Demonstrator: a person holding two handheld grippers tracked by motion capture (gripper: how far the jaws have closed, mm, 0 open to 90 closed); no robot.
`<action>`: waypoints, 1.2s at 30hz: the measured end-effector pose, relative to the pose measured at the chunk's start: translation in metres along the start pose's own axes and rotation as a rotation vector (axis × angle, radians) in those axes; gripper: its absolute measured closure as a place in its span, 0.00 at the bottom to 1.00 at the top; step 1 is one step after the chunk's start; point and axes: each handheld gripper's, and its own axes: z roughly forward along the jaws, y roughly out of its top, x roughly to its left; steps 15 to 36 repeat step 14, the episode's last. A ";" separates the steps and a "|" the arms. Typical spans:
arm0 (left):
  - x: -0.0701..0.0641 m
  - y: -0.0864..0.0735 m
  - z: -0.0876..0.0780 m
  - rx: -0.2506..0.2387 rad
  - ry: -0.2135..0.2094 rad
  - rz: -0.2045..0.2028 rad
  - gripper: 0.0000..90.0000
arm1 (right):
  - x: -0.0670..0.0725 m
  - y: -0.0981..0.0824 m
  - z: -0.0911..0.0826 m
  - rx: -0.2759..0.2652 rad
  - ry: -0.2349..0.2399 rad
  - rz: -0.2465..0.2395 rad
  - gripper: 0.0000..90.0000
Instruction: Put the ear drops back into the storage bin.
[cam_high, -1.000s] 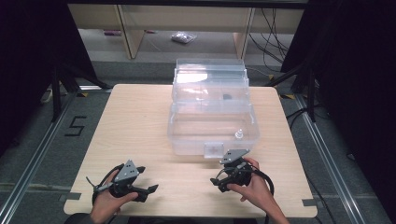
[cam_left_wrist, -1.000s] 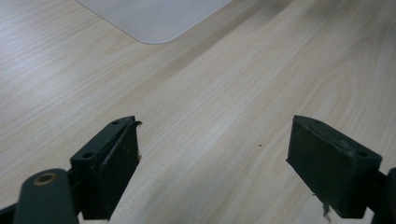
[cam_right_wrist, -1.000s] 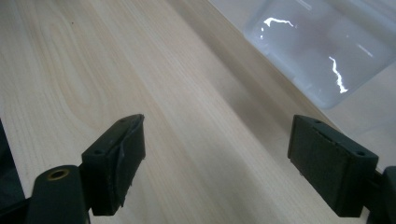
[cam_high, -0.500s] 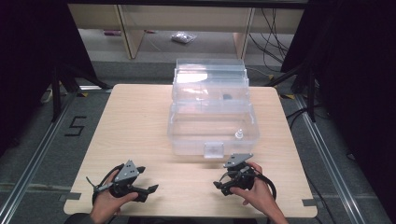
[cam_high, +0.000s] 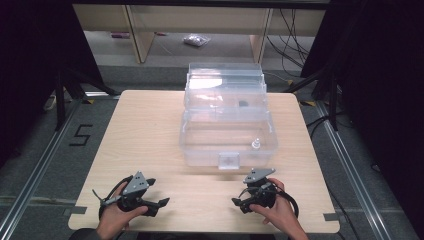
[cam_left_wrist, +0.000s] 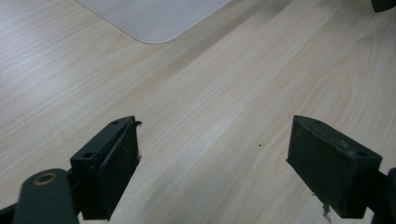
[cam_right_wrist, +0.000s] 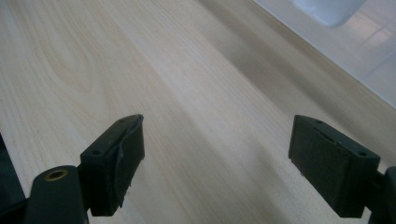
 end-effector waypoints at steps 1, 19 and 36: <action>0.000 0.000 0.000 0.000 0.000 0.000 0.18 | 0.000 0.000 0.000 0.000 0.000 0.000 0.21; 0.000 0.000 0.000 -0.004 0.000 0.003 0.18 | -0.002 -0.003 0.000 -0.010 -0.005 0.009 0.21; 0.000 0.000 0.000 -0.004 0.000 0.003 0.18 | -0.002 -0.003 0.000 -0.010 -0.005 0.009 0.21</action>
